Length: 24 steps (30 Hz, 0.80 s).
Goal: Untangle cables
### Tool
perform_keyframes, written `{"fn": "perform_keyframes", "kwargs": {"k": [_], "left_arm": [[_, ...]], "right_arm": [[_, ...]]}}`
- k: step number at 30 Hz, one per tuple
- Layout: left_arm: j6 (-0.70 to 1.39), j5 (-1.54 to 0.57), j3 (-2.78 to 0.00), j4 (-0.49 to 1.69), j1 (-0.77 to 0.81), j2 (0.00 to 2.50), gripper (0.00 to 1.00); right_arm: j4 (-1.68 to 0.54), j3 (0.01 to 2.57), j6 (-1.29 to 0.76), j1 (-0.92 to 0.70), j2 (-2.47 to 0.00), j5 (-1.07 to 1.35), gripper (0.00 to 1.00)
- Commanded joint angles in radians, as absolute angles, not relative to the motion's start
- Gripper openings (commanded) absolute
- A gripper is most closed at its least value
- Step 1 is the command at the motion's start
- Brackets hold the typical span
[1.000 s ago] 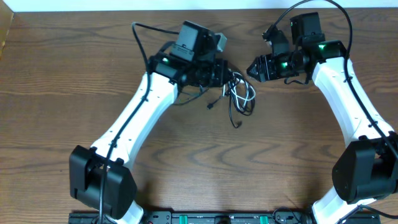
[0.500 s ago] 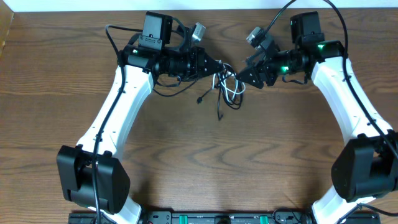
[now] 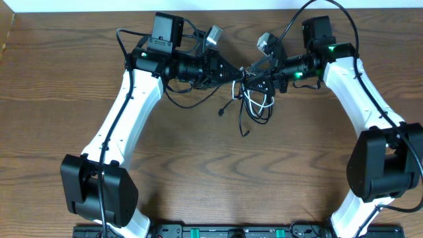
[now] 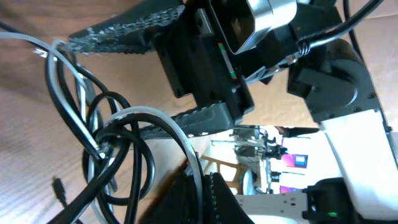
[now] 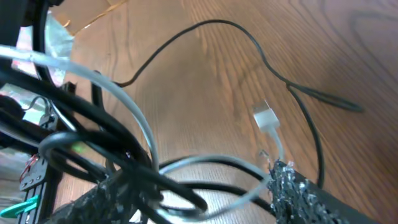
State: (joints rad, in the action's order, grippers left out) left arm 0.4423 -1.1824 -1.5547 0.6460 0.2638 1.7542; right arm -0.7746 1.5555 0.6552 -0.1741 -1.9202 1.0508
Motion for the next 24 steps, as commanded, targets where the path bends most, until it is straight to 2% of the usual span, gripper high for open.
{"fn": "perform_keyframes", "kwargs": {"k": [1,4,8,16,19,24], "left_arm": [[0.466,-1.246,-1.567,0.639,0.263,1.744,0.08],[0.466,-1.246,-1.567,0.639,0.263,1.744,0.08],[0.466,-1.239,-1.567,0.638,0.262,1.744,0.08],[0.466,-1.056,-1.567,0.639,0.217,1.744,0.07],[0.466,-0.896,-1.567,0.648,0.190,1.744,0.08],[0.466,-0.533,-1.567,0.690,0.162,1.744,0.08]], "right_arm": [[-0.762,1.555,0.697,-0.212,-1.941,1.118,0.59],[-0.762,1.555,0.695,-0.218,-1.943,1.119,0.42],[-0.755,1.555,0.631,-0.214,-1.943,1.116,0.02],[-0.802,1.555,0.381,-0.158,-1.943,0.952,0.01],[-0.866,1.555,0.383,-0.142,-1.935,0.953,0.01],[-0.992,1.555,0.504,-0.142,-1.900,0.963,0.01]]}}
